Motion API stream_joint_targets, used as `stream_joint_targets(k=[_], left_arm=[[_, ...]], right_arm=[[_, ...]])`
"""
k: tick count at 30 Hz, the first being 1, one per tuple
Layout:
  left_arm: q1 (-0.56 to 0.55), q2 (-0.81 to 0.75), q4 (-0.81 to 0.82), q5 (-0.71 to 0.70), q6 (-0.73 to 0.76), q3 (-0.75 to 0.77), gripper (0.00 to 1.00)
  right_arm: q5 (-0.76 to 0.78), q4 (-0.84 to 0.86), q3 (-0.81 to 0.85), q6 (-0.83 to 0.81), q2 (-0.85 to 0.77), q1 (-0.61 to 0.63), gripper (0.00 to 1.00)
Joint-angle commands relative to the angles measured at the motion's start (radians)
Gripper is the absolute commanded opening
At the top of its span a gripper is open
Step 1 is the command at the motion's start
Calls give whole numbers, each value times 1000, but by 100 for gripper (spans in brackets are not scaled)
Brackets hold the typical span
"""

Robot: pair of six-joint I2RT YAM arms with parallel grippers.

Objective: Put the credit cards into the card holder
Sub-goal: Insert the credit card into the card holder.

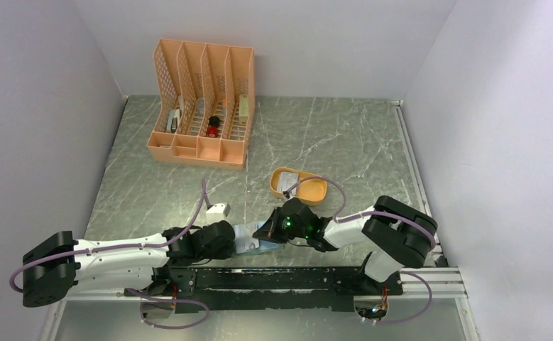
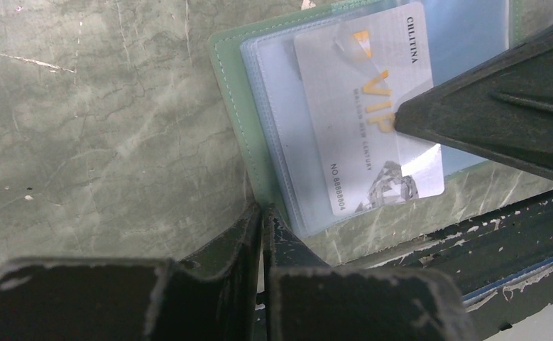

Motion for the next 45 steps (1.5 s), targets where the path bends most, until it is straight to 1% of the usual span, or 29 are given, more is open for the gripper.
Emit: stream_joint_targets(k=[1, 8, 11, 13, 17, 18, 21, 27, 33, 45], left_arm=[[1, 5, 19, 28, -3, -9, 10], [1, 5, 15, 23, -5, -8, 10], [0, -3, 2, 15, -6, -5, 10], [1, -11, -7, 9, -7, -7, 10], [0, -23, -19, 2, -9, -6, 9], [1, -24, -20, 2, -10, -7, 10], [1, -24, -21, 0, -8, -4, 10], [1, -11, -21, -3, 0, 9, 9], [1, 6, -7, -2, 7, 17, 9], [1, 21, -5, -3, 15, 28, 9]], right_arm=[[-20, -39, 7, -29, 44, 20, 0], [-80, -30, 28, -58, 66, 23, 0], [-66, -83, 39, -78, 34, 23, 1], [-52, -125, 47, -92, 12, 23, 11], [-29, -190, 63, -113, -19, 23, 32], [-24, -201, 66, -117, -26, 24, 36], [-15, -221, 69, -125, -37, 24, 42], [-27, -210, 75, -142, -46, 24, 44], [-73, -188, 105, -163, -8, 30, 43], [-82, -233, 164, -195, 26, 55, 41]])
